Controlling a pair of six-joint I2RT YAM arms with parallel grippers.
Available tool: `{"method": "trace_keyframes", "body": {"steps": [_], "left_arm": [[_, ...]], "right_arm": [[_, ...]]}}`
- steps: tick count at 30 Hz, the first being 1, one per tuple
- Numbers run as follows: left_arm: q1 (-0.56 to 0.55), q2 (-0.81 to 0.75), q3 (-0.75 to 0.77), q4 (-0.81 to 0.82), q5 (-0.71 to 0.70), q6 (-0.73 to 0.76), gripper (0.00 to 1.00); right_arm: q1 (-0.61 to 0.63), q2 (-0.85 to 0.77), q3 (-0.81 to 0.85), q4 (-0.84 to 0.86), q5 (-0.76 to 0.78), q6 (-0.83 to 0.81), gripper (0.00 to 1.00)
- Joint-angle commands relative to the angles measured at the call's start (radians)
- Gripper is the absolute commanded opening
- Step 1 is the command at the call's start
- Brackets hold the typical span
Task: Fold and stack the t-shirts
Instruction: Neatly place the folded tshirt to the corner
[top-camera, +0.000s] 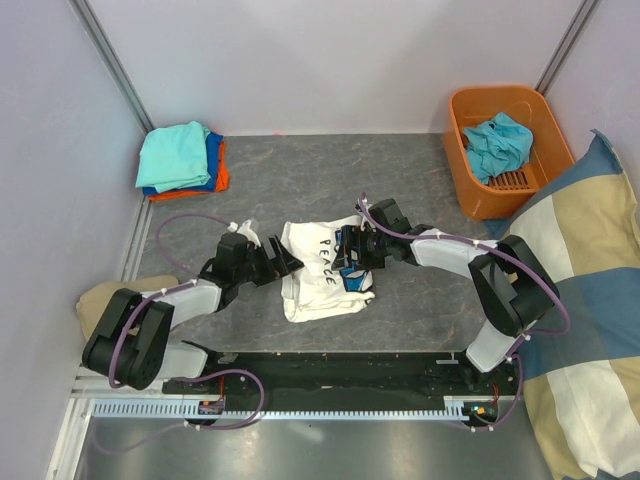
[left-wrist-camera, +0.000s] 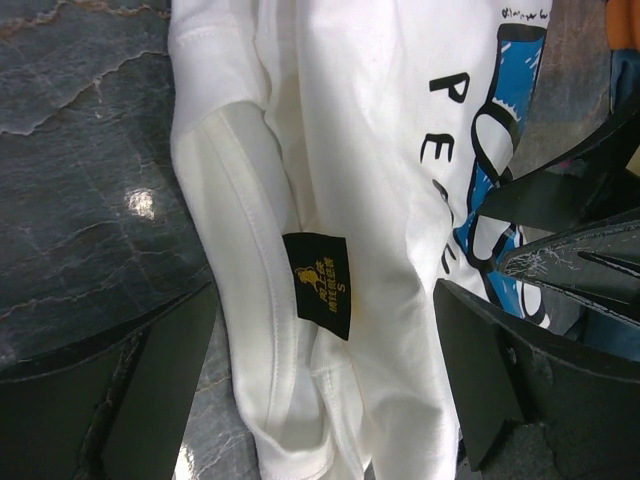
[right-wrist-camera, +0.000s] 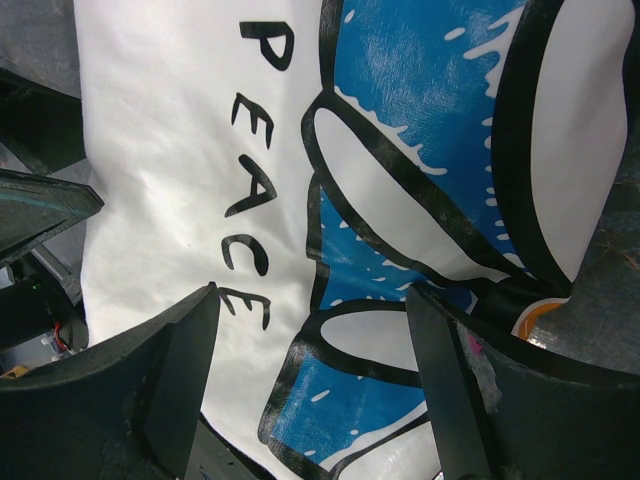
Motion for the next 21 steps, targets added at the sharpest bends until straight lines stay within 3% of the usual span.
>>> {"method": "trace_keyframes", "body": {"steps": [1, 12, 21], "left_arm": [[-0.015, 0.065, -0.025, -0.090, 0.005, 0.049, 1.00], [-0.052, 0.161, -0.064, 0.005, 0.031, -0.028, 1.00], [-0.129, 0.319, -0.094, 0.210, 0.075, -0.109, 0.97]], "right_arm": [[0.004, 0.021, -0.008, -0.008, 0.033, -0.007, 0.84], [0.004, 0.018, 0.004, -0.023, 0.037, -0.007, 0.84], [0.004, 0.016, 0.007, -0.026, 0.036, -0.004, 0.84]]}}
